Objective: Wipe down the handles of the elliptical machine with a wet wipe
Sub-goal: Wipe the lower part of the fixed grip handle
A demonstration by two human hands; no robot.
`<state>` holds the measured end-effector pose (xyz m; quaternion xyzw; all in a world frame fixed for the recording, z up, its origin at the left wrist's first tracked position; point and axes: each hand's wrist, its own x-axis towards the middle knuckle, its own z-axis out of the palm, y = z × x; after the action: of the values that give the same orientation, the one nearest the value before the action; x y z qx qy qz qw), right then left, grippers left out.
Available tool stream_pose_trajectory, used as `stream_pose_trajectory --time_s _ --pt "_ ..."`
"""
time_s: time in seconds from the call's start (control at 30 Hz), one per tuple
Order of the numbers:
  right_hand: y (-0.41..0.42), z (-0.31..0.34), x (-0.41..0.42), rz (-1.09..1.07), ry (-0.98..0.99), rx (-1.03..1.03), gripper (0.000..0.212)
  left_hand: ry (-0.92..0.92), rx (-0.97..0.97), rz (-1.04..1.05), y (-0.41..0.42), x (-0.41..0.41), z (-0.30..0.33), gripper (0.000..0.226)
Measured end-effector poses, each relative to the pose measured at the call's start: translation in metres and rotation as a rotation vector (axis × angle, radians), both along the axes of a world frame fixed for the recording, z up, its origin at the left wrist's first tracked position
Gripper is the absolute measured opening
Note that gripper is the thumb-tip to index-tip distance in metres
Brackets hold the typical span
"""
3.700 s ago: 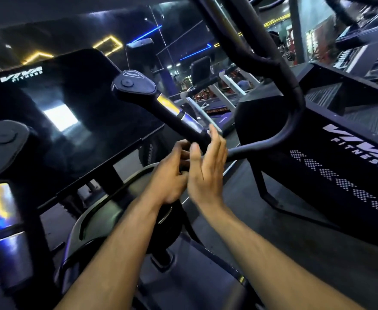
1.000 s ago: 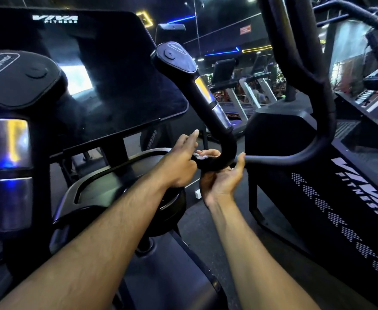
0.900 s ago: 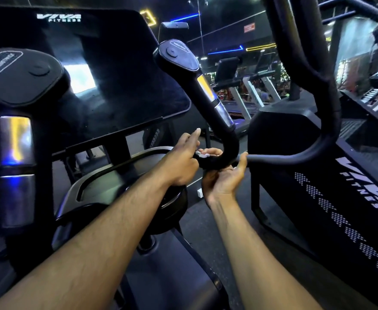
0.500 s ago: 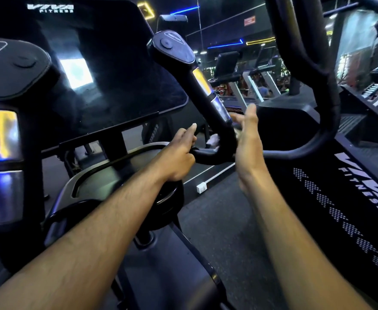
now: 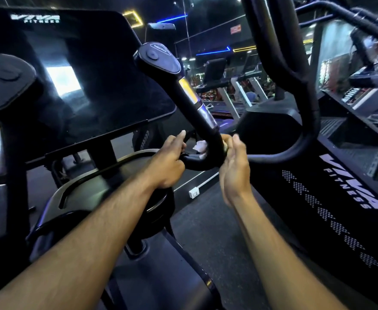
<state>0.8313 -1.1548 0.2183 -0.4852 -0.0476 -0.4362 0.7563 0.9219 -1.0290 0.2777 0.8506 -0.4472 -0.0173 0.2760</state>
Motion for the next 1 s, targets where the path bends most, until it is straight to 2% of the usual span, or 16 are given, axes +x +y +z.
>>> stream_pose_trajectory --time_s 0.07,0.23,0.33,0.4,0.5,0.57,0.63,0.67,0.77,0.83,0.9,1.0 --pt "0.007 -0.012 0.003 -0.038 -0.042 0.046 0.043 0.002 0.002 -0.002 -0.001 0.001 -0.001 0.084" --pt "0.017 -0.018 0.006 0.114 0.035 0.319 0.043 -0.015 -0.007 -0.007 -0.002 0.004 -0.002 0.083" --pt "0.014 -0.02 -0.002 0.177 0.111 0.34 0.035 -0.012 -0.01 -0.015 0.0 0.002 -0.001 0.082" --pt "0.012 -0.022 -0.01 0.072 0.173 0.281 0.03 -0.009 -0.006 -0.014 -0.001 0.002 0.0 0.082" --pt "0.008 -0.02 -0.027 -0.247 0.233 -0.057 0.028 0.002 0.001 -0.004 -0.001 0.002 0.0 0.081" --pt "0.002 -0.011 -0.041 -0.579 0.158 -0.351 0.031 0.001 0.014 -0.013 -0.002 0.003 -0.001 0.082" --pt "0.0 0.009 -0.049 -0.932 0.036 -0.747 0.034 0.003 0.009 -0.01 0.0 0.008 -0.002 0.082" --pt "0.001 0.016 -0.047 -1.032 -0.058 -0.994 0.036 -0.01 0.006 0.001 0.0 0.009 -0.002 0.08" --pt "-0.01 0.028 -0.046 -1.073 -0.271 -1.721 0.036 -0.066 -0.007 -0.027 -0.002 0.013 -0.008 0.067" --pt "-0.036 0.044 -0.053 -1.073 -0.297 -2.145 0.035 -0.065 -0.002 -0.04 -0.003 0.012 -0.01 0.074" --pt "-0.058 0.069 -0.058 -1.104 -0.3 -2.426 0.035 -0.054 -0.001 -0.032 -0.006 0.015 -0.008 0.082" --pt "-0.073 0.088 -0.055 -1.065 -0.194 -2.701 0.041 -0.047 -0.006 -0.007 -0.006 0.014 -0.007 0.084"
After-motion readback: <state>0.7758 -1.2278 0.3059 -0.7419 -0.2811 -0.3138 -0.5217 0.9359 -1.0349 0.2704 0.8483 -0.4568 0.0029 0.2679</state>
